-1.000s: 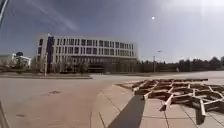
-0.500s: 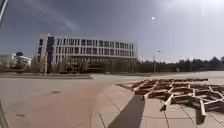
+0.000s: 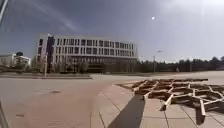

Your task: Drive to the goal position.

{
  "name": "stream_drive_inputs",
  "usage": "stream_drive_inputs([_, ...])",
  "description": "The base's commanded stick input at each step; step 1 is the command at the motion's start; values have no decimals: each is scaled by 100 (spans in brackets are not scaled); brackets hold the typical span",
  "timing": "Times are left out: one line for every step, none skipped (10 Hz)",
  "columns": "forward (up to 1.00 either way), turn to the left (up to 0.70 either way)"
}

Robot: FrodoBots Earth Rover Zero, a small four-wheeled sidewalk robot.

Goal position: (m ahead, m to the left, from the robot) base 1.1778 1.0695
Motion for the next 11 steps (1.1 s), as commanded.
stream_drive_inputs([5,0])
stream_drive_inputs([5,0])
stream_drive_inputs([5,0])
stream_drive_inputs([5,0])
stream_drive_inputs([5,0])
stream_drive_inputs([4,0])
stream_drive_inputs([5,0])
stream_drive_inputs([5,0])
stream_drive_inputs([4,0])
stream_drive_inputs([5,0])
stream_drive_inputs([5,0])
